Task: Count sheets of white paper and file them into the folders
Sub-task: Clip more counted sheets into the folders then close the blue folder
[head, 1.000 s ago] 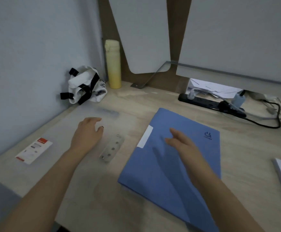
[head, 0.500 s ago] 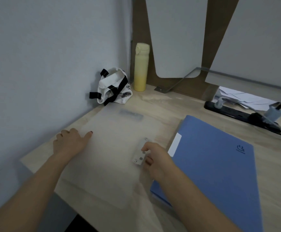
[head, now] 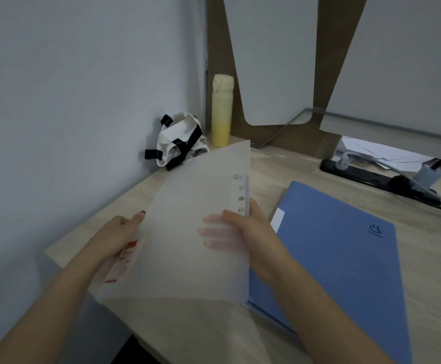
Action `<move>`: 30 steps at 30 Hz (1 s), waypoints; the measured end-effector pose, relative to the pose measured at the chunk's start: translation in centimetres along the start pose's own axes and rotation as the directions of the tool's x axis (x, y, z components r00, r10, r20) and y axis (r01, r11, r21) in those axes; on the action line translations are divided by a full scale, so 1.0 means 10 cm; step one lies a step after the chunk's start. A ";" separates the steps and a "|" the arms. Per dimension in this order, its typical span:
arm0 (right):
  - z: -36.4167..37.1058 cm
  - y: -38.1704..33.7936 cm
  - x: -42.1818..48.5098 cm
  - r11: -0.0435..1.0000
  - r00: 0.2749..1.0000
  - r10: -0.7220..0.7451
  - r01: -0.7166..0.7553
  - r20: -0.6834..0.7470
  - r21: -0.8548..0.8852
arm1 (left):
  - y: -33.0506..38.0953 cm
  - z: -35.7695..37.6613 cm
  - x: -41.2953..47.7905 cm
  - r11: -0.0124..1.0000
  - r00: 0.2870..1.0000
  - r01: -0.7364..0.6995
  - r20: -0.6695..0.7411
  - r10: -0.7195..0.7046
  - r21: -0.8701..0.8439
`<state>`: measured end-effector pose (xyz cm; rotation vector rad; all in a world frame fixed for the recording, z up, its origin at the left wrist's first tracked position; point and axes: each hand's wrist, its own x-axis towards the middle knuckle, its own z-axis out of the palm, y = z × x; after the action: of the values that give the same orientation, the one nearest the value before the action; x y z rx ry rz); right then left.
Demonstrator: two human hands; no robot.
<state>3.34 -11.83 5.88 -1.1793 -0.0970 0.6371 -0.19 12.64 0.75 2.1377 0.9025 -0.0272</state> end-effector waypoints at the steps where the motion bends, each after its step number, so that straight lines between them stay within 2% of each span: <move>1: -0.05 0.00 -0.03 0.999 1.000 0.016 -0.016 0.015 0.033 | 0.03 0.01 -0.05 1.000 1.000 -0.007 0.008 0.007 0.007; 4: -0.19 0.08 -0.06 0.990 0.997 0.066 -0.070 0.037 0.123 | 0.11 -0.01 -0.21 0.999 0.997 0.033 0.063 -0.033 -0.012; 8: -0.32 0.17 -0.08 0.989 0.997 0.074 -0.076 0.017 0.131 | 0.12 -0.17 -0.42 0.967 0.973 0.148 0.205 -0.104 -0.208; 11: -0.35 0.13 -0.10 0.999 0.998 0.029 -0.029 -0.047 -0.014 | 0.21 -0.32 -0.59 0.899 0.972 0.134 0.232 -0.037 -0.417; 14: -0.42 0.03 -0.10 0.993 0.997 -0.052 0.047 -0.049 -0.104 | 0.38 -0.48 -0.78 0.838 0.972 0.025 0.209 0.107 -0.545; 18: -0.42 -0.01 -0.12 0.983 0.995 -0.103 0.100 -0.011 -0.156 | 0.65 -0.69 -0.98 0.848 0.977 -0.169 0.030 0.212 -0.502; 22: -0.30 0.04 -0.13 0.994 0.995 -0.065 0.072 0.081 -0.085 | 0.90 -0.89 -1.16 0.827 0.950 -0.301 -0.072 0.304 -0.475; 27: -0.46 -0.21 -0.26 0.983 0.983 -0.182 0.181 0.039 0.033 | 1.02 -0.71 -1.27 0.776 0.950 -0.267 -0.021 0.311 -0.572; 30: -0.75 -0.45 -0.43 0.971 0.972 -0.234 0.235 -0.028 0.050 | 1.15 -0.40 -1.30 0.724 0.952 -0.153 0.095 0.290 -0.672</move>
<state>4.61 -21.22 7.93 -1.1034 -0.1975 0.4158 -3.88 2.76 15.13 1.5176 0.4299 0.1810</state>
